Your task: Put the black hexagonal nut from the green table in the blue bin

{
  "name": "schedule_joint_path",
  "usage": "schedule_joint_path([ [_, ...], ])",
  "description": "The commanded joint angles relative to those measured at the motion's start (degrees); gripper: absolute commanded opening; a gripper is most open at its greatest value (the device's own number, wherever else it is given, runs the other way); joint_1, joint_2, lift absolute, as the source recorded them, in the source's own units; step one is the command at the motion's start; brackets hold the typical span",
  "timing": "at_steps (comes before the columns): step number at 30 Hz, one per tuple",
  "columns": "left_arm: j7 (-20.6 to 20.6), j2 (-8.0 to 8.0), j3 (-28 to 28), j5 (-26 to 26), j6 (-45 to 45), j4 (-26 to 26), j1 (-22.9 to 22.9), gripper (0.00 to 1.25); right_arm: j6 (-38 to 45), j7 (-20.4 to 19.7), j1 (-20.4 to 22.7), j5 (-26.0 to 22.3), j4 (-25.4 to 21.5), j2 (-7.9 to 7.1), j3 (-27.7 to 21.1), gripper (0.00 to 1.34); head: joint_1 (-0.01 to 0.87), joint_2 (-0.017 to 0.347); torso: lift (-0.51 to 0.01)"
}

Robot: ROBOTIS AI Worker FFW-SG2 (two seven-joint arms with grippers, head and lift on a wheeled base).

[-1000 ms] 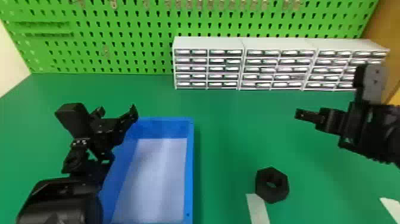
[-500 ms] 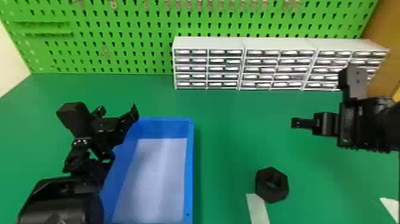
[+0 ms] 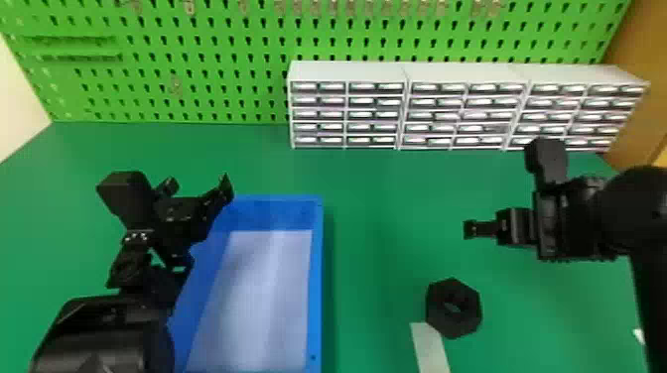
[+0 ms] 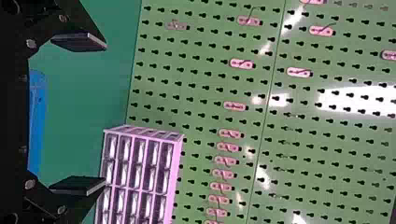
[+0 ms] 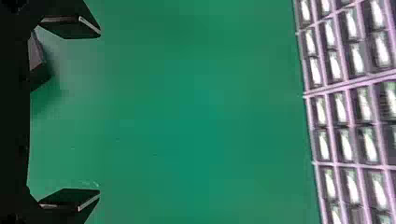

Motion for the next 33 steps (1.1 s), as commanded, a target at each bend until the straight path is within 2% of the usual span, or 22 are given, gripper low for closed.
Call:
schedule_joint_path([
  [1, 0.0, 0.0, -0.1, 0.0, 0.0, 0.1, 0.0, 1.0, 0.1, 0.0, -0.1, -0.3, 2.0, -0.09, 1.3, 1.24, 0.686, 0.051, -0.097],
  [19, 0.0, 0.0, 0.3, -0.1, 0.0, 0.3, 0.0, 1.0, 0.1, -0.1, 1.7, -5.9, 2.4, 0.09, 4.2, 1.24, 0.686, 0.051, -0.097],
  [29, 0.0, 0.0, 0.2, -0.1, 0.0, 0.3, 0.2, 1.0, 0.1, -0.1, 3.7, -6.5, -3.0, -1.41, 3.4, 1.24, 0.686, 0.051, -0.097],
  [33, 0.0, 0.0, 0.2, -0.1, 0.0, 0.3, 0.3, 1.0, 0.1, 0.0, 4.9, -6.6, -5.5, -1.58, 2.3, 1.24, 0.686, 0.051, -0.097],
])
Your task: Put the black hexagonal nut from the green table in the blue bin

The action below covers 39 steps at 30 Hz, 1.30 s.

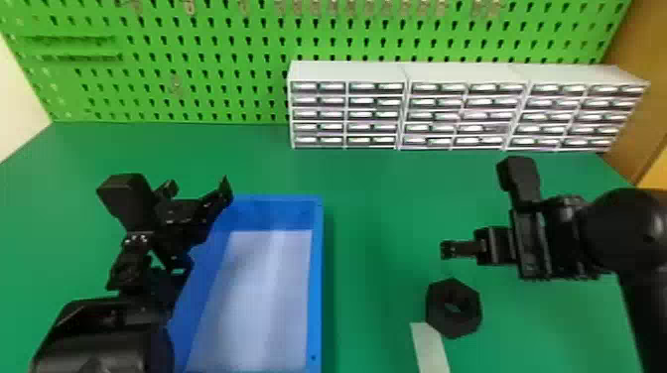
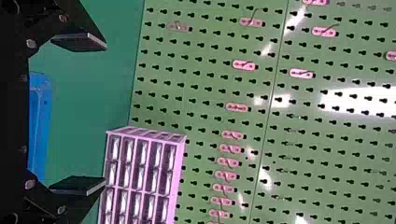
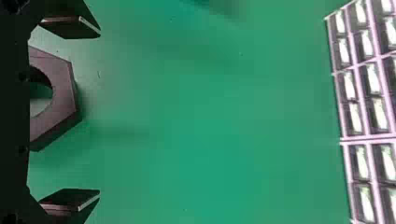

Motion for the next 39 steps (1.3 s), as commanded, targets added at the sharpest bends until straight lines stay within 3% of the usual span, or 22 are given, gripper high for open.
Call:
schedule_joint_path([
  [1, 0.0, 0.0, 0.0, 0.0, 0.0, 0.0, 0.0, 1.0, 0.1, 0.0, 1.5, -0.2, -2.8, -0.23, -1.2, 1.24, 0.686, 0.051, -0.097],
  [19, -0.1, 0.09, 0.6, 0.0, -0.1, -0.2, 0.3, 0.99, 0.1, 0.1, 9.9, -2.8, -9.1, -0.23, -4.6, 1.24, 0.686, 0.051, -0.097],
  [39, -0.2, 0.09, 0.3, 0.1, -0.1, -0.3, 0.5, 0.99, 0.1, 0.0, 12.0, 2.3, -7.2, -0.32, -6.2, 1.24, 0.686, 0.051, -0.097],
])
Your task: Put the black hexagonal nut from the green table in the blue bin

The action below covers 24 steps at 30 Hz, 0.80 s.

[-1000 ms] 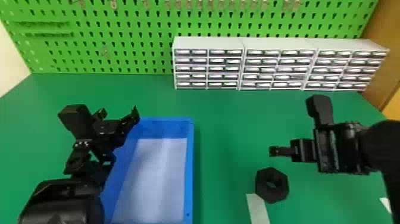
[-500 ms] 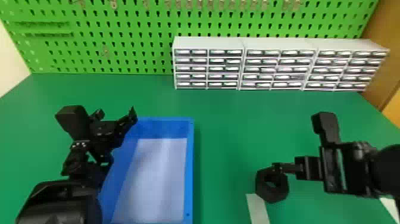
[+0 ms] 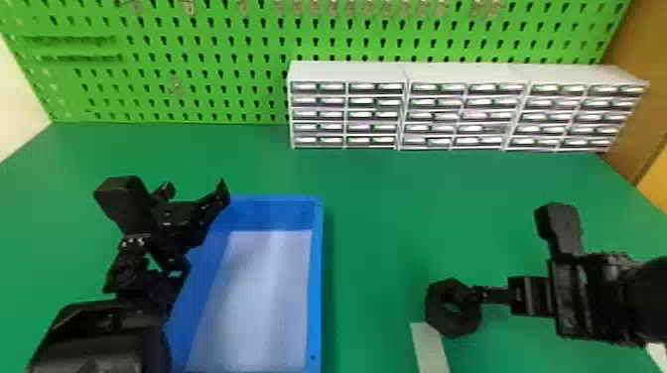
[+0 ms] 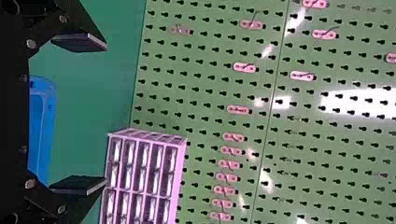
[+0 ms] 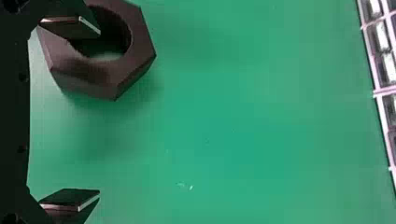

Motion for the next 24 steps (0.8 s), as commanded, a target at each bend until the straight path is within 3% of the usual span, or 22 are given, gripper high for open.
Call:
schedule_joint_path([
  [1, 0.0, 0.0, -0.1, 0.0, 0.0, 0.0, 0.0, 0.99, 0.1, -0.1, -0.5, 0.4, 1.3, 0.02, 0.4, 1.24, 0.686, 0.051, -0.097],
  [24, 0.1, -0.09, -0.1, 0.0, -0.2, 0.0, -0.3, 0.99, 0.1, 0.0, -2.0, 0.6, 4.9, 0.37, 2.3, 1.24, 0.686, 0.051, -0.097],
])
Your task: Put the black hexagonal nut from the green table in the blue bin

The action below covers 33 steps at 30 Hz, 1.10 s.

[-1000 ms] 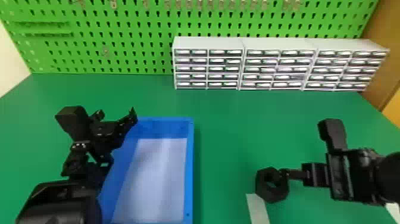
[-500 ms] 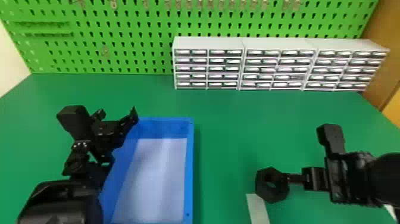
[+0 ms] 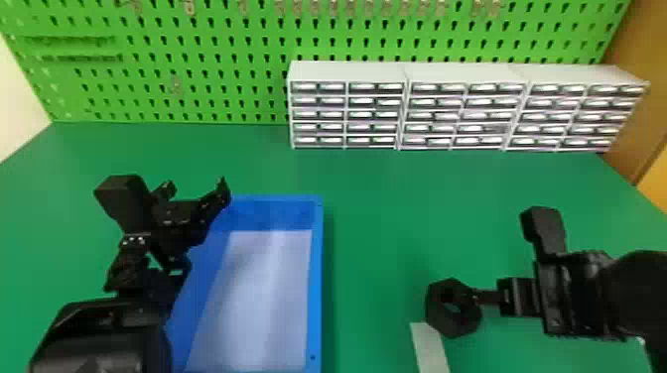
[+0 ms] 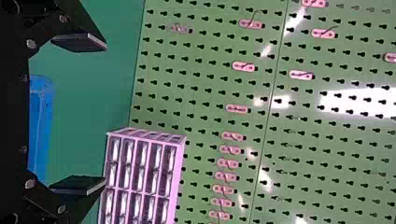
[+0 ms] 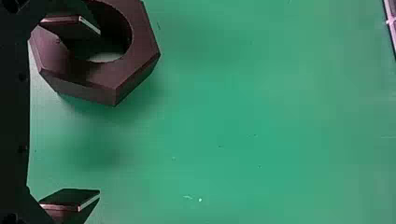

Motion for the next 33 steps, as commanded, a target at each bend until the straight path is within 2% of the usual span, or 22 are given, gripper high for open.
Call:
schedule_joint_path([
  [1, 0.1, 0.0, -0.1, 0.0, -0.2, 0.0, 0.0, 0.99, 0.1, 0.1, 0.0, -0.3, 0.9, -0.26, 0.4, 1.24, 0.686, 0.051, -0.097],
  [13, 0.1, 0.0, 0.0, 0.1, -0.3, 0.0, -0.1, 0.99, 0.1, 0.0, 0.3, -2.3, 2.1, -0.78, 1.2, 1.22, 0.686, 0.051, -0.097],
  [18, 0.1, 0.0, -0.1, 0.1, -0.4, 0.0, -0.1, 0.99, 0.1, 0.0, 0.2, -1.5, 2.2, -0.78, 1.5, 1.2, 0.686, 0.051, -0.097],
  [21, 0.1, 0.0, -0.1, 0.1, -0.4, 0.0, -0.1, 0.99, 0.1, 0.0, 0.3, -1.7, 2.4, -0.61, 1.2, 1.0, 0.686, 0.051, -0.097],
  [23, 0.1, 0.0, -0.1, 0.1, -0.4, 0.0, -0.1, 0.99, 0.1, 0.0, 0.4, -1.6, 2.5, -0.26, 0.6, 0.67, 0.686, 0.051, -0.097],
  [24, 0.1, 0.0, 0.0, 0.1, -0.5, 0.0, -0.1, 0.99, 0.1, 0.0, 0.4, -1.6, 2.6, -0.08, 0.3, 0.58, 0.686, 0.051, -0.097],
  [26, 0.1, 0.0, 0.0, 0.1, -0.5, 0.0, -0.1, 0.99, 0.1, 0.0, 0.4, -1.5, 2.6, 0.27, -0.1, 0.5, 0.686, 0.051, -0.097],
  [30, 0.1, 0.0, 0.0, 0.1, -0.5, 0.0, -0.2, 0.99, 0.1, 0.0, 0.1, -0.6, 2.6, 0.53, 0.1, 0.47, 0.686, 0.051, -0.097],
  [33, 0.1, 0.0, 0.0, 0.1, -0.5, 0.0, -0.2, 0.99, 0.1, 0.0, -0.3, -0.2, 2.6, 0.18, 0.9, 0.27, 0.686, 0.051, -0.097],
])
